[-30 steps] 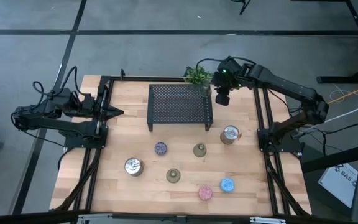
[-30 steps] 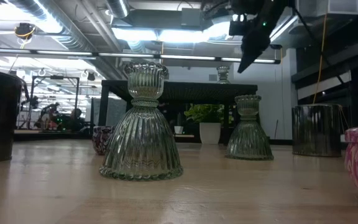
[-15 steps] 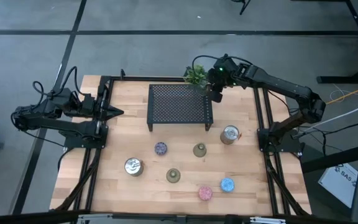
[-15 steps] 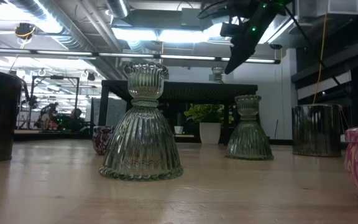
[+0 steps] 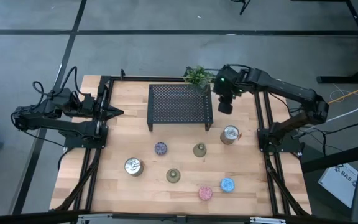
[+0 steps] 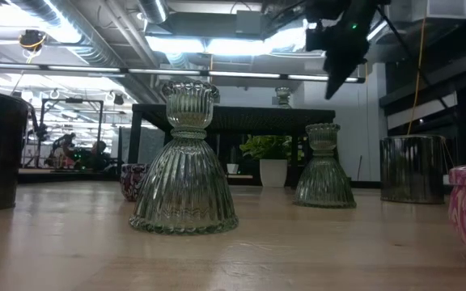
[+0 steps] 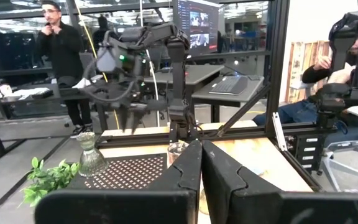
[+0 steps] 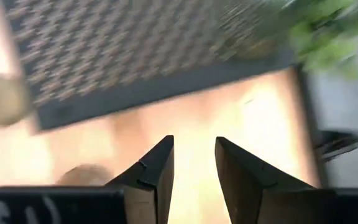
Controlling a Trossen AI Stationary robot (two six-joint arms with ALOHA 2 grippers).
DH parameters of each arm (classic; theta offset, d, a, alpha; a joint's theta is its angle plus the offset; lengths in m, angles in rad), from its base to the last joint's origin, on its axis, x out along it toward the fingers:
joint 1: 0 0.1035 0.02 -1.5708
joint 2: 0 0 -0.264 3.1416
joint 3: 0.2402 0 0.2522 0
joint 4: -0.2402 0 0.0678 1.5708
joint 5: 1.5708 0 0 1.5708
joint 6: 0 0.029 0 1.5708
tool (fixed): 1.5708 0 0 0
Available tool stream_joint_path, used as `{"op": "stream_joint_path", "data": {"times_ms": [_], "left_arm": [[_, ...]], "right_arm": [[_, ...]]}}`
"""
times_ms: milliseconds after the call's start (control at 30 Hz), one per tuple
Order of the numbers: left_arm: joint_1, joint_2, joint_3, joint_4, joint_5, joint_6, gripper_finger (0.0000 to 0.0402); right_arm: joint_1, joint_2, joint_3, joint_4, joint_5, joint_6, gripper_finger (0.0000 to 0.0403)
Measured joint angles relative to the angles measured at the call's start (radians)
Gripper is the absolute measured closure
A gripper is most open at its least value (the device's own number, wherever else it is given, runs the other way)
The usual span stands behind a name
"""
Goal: Pick & Place candle stick holders
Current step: Put the top transparent green glass candle holder aligned with the other transparent glass candle holder on the shelf
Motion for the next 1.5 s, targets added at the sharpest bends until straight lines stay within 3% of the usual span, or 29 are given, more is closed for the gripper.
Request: {"op": "stream_joint_path", "data": {"times_ms": [233,900,1200,1333,1500], "left_arm": [[0.0,0.0,0.0,0.0,0.0,0.0,0.0394],[0.0,0.0,0.0,0.0,0.0,0.0,0.0396],[0.0,0.0,0.0,0.0,0.0,0.0,0.0396],[0.0,0.0,0.0,0.0,0.0,0.0,0.0394],[0.0,0.0,0.0,0.0,0.0,0.0,0.0395]], "right_arm": [[0.113,-0.049,0.0,-0.077,-0.142,0.135,0.0285],[0.6,-0.054,-0.076,0.157,-0.202,0.534,0.0284],[0.784,-0.054,-0.143,0.412,-0.03,0.59,0.0284],[0.816,-0.054,-0.164,0.523,0.067,0.589,0.0284],[0.821,-0.054,-0.166,0.564,0.078,0.586,0.0284]]}}
